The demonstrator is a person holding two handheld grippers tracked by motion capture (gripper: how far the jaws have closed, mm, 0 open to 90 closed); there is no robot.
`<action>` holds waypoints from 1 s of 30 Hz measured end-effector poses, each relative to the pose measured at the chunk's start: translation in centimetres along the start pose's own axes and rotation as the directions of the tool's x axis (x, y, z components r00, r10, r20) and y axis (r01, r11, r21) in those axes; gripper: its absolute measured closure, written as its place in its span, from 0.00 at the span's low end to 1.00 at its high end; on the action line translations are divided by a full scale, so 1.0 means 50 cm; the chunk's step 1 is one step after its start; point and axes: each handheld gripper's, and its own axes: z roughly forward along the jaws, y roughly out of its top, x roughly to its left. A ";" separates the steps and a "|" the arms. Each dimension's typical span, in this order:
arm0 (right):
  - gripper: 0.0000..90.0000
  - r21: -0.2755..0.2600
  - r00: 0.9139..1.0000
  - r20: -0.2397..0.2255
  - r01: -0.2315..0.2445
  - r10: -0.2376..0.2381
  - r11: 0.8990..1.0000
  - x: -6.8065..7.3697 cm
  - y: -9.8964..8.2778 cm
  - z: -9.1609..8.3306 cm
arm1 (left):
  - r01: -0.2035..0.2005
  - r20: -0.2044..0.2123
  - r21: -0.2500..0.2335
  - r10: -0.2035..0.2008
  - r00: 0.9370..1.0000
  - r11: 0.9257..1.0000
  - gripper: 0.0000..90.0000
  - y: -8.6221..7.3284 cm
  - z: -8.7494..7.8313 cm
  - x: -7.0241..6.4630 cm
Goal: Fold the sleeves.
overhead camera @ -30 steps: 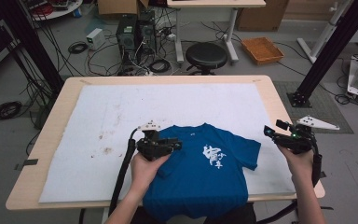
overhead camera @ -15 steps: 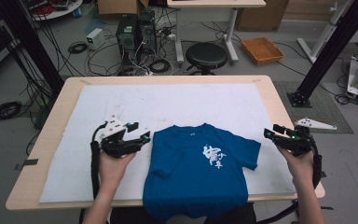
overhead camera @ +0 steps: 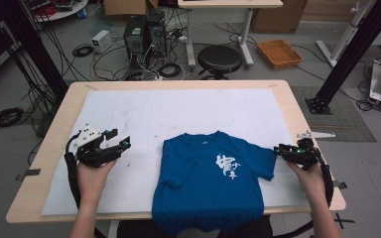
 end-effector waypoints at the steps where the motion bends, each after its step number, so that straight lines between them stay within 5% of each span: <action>1: 0.74 0.000 1.000 0.000 0.000 0.000 1.000 0.000 0.000 0.000 | 0.001 0.000 0.002 -0.001 1.000 1.000 0.44 0.000 0.001 -0.001; 5: 0.81 0.050 0.999 0.014 0.034 -0.035 0.998 0.000 -0.004 0.018 | -0.007 0.013 0.017 0.007 1.000 1.000 0.44 0.000 0.008 -0.007; 10: 0.98 0.046 0.999 0.013 0.047 -0.048 0.998 0.000 -0.007 0.016 | -0.003 0.021 0.011 0.003 1.000 1.000 0.44 0.002 0.008 -0.011; 17: 0.99 -0.001 1.000 -0.017 0.018 -0.018 1.000 0.004 0.001 -0.008 | 0.003 0.023 0.015 -0.004 1.000 1.000 0.44 0.001 0.007 -0.007; 24: 0.99 -0.027 0.999 -0.023 0.044 -0.044 0.999 0.052 0.040 -0.048 | 0.009 0.038 0.024 -0.010 0.999 1.000 0.44 0.001 0.011 -0.007; 30: 0.99 -0.033 0.993 -0.030 0.110 -0.111 0.993 0.130 0.074 -0.061 | 0.010 0.056 0.027 -0.011 0.998 1.000 0.44 0.005 0.016 -0.014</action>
